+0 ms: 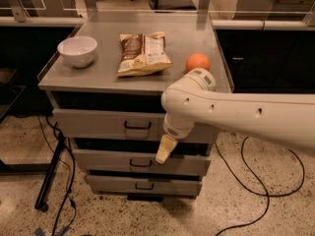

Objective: Close top drawer

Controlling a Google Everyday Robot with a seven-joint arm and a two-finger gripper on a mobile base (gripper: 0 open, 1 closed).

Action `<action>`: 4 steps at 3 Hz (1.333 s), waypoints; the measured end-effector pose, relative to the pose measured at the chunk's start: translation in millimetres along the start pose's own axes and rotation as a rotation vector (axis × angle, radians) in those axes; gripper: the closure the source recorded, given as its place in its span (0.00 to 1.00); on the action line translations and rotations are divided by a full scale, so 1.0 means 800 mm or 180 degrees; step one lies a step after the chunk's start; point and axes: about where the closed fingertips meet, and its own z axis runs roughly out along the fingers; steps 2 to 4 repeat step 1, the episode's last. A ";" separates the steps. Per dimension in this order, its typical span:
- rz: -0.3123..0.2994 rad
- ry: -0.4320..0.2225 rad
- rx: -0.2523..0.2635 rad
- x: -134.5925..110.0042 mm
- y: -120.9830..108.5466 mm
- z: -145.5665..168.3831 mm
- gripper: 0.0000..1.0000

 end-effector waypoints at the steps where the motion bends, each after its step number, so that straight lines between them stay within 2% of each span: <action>1: 0.0000 0.0000 0.0000 0.000 0.000 0.000 0.00; 4: 0.0000 0.0000 0.0000 0.000 0.000 0.000 0.00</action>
Offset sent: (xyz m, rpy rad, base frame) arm 0.0000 0.0000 0.0000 0.0000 0.0000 0.0000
